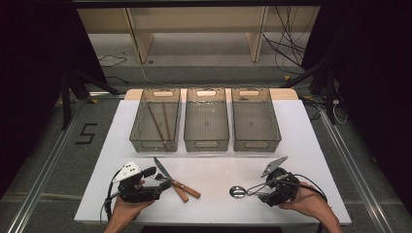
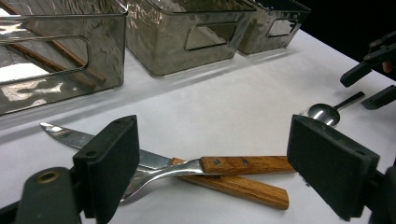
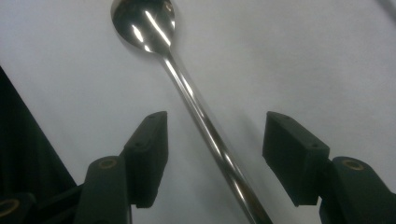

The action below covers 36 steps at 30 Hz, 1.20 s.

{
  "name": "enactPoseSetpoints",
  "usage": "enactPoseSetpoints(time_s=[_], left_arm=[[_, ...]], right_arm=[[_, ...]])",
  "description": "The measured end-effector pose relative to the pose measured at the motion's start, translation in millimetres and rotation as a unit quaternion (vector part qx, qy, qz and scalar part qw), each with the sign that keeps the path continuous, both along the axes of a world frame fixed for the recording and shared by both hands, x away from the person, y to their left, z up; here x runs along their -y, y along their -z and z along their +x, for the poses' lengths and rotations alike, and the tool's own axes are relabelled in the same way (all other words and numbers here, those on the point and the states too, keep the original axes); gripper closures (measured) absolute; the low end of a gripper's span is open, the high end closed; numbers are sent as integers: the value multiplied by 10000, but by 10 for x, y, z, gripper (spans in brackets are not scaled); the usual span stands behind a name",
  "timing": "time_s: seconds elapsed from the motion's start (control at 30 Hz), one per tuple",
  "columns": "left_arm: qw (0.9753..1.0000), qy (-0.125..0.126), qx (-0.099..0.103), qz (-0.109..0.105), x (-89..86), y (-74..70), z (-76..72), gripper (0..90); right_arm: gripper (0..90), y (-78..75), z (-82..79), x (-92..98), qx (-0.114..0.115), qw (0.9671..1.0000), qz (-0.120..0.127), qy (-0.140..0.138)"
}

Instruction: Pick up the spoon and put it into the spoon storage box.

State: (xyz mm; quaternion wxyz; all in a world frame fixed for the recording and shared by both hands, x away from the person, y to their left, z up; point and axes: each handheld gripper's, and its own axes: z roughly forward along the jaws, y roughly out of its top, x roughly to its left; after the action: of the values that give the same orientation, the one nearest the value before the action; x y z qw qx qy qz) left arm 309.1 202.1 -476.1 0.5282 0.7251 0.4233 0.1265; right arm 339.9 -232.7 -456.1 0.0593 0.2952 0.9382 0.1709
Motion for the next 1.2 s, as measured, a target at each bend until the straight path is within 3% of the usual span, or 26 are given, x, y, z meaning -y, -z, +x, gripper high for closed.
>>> enactPoseSetpoints(time_s=[0.17,0.4,0.63,0.77,1.2], left_arm=[[10000,4,-13,-1,-2,3,3,167],[10000,4,-22,9,-8,4,4,167],[10000,7,-19,4,-6,5,5,167],[10000,6,-12,2,-7,4,2,167],[10000,-1,-12,1,-9,5,4,168]], right_arm=[[480,29,4,-53,-11,9994,-291,-163],[589,33,40,-95,-78,9988,-440,-175],[681,40,70,-152,-209,9972,-624,-369],[711,35,91,-179,-239,9950,-790,-563],[836,31,56,-258,-261,9902,-988,-948]])
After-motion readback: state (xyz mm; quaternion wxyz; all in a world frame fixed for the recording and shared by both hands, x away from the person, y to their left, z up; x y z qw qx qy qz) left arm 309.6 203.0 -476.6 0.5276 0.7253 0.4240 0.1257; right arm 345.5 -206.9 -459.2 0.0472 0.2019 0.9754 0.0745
